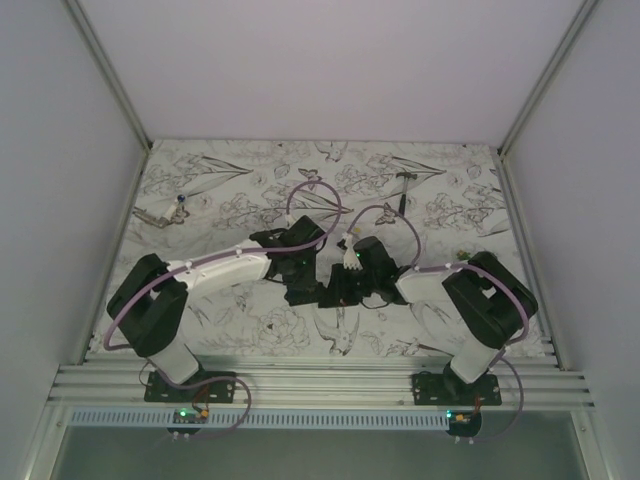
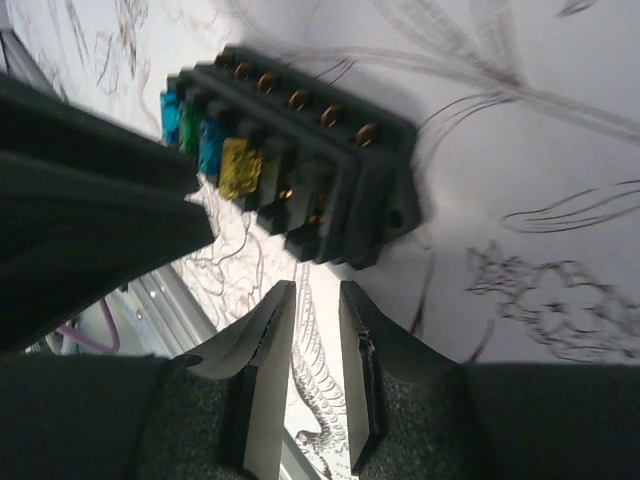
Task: Snap on the fuse box
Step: Install the fuse at the fuse box base.
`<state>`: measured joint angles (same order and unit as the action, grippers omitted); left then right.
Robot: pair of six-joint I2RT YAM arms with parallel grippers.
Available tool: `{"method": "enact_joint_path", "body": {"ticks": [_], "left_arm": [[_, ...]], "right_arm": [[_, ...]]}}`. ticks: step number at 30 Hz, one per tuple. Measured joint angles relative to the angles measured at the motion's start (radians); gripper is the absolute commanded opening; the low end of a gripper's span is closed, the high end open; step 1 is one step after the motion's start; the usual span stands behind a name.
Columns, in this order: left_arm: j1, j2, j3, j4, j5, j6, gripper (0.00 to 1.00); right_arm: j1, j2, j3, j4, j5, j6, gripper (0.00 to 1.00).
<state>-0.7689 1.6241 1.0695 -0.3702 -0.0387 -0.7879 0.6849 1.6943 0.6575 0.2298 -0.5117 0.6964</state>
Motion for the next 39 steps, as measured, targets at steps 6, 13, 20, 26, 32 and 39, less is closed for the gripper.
{"method": "enact_joint_path", "body": {"ticks": [6,13,20,26,32,39], "left_arm": [[-0.004,0.026,0.032,-0.030,-0.012,0.013,0.24],[-0.005,0.064,0.095,-0.072,-0.040,0.043,0.20],[-0.011,0.108,0.131,-0.106,-0.062,0.059,0.20],[-0.018,0.141,0.154,-0.131,-0.067,0.064,0.17],[-0.018,0.148,0.155,-0.137,-0.068,0.063,0.11],[-0.018,0.148,0.155,-0.142,-0.069,0.042,0.06]], "right_arm": [[0.030,-0.026,-0.031,0.006,-0.009,-0.009,0.33],[-0.061,-0.125,-0.078,-0.048,0.026,-0.040,0.36],[-0.084,-0.132,-0.079,-0.046,0.032,-0.048,0.37],[-0.086,-0.102,-0.079,-0.029,0.027,-0.050,0.38],[-0.087,-0.098,-0.079,-0.018,0.026,-0.053,0.38],[-0.089,-0.091,-0.079,-0.006,0.018,-0.053,0.38]]}}
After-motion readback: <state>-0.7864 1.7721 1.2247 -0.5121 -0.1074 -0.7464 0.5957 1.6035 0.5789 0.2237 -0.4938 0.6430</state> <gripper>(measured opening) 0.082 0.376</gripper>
